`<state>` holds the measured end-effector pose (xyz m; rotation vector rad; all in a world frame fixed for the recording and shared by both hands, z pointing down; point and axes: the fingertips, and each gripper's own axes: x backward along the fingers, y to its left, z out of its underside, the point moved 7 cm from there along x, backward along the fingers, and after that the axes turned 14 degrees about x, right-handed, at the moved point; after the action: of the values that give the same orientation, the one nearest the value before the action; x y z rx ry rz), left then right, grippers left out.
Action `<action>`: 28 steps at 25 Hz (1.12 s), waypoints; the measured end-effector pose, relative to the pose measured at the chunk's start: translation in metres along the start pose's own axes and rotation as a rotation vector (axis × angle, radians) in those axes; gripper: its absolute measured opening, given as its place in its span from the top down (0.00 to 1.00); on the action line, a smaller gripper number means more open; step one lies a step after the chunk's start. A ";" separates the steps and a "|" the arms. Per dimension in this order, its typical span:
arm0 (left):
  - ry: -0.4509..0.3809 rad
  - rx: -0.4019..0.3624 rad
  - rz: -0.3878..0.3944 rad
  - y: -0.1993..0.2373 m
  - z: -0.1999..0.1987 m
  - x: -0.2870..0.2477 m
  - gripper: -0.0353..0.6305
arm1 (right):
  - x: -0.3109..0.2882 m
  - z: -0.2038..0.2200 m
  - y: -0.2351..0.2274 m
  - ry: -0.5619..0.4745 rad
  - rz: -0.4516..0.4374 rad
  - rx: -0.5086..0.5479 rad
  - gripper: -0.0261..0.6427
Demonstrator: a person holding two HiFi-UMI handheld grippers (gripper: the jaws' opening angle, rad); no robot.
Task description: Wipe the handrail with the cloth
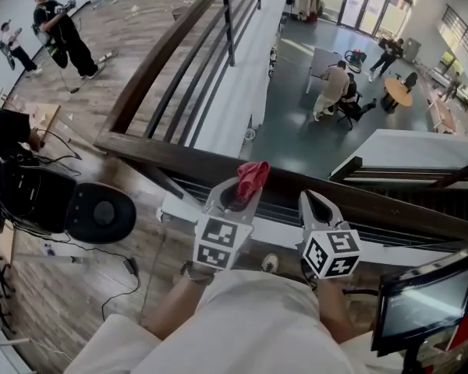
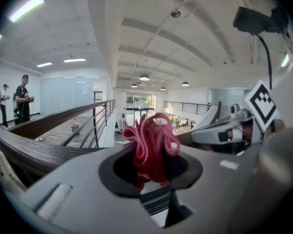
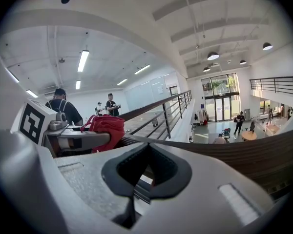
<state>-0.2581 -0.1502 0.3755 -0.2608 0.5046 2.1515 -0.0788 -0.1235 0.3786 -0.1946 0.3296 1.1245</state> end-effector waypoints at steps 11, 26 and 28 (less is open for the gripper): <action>-0.020 0.027 -0.099 -0.017 0.000 -0.002 0.77 | 0.026 0.001 -0.029 -0.025 -0.013 0.031 0.96; 0.054 0.002 -0.089 -0.014 -0.003 -0.009 0.77 | 0.020 0.006 -0.032 -0.003 0.009 0.003 0.96; 0.085 -0.025 -0.085 -0.014 -0.004 -0.012 0.77 | 0.019 0.005 -0.030 -0.006 0.027 -0.001 0.96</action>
<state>-0.2401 -0.1530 0.3727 -0.3825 0.5069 2.0718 -0.0439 -0.1187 0.3761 -0.1881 0.3273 1.1512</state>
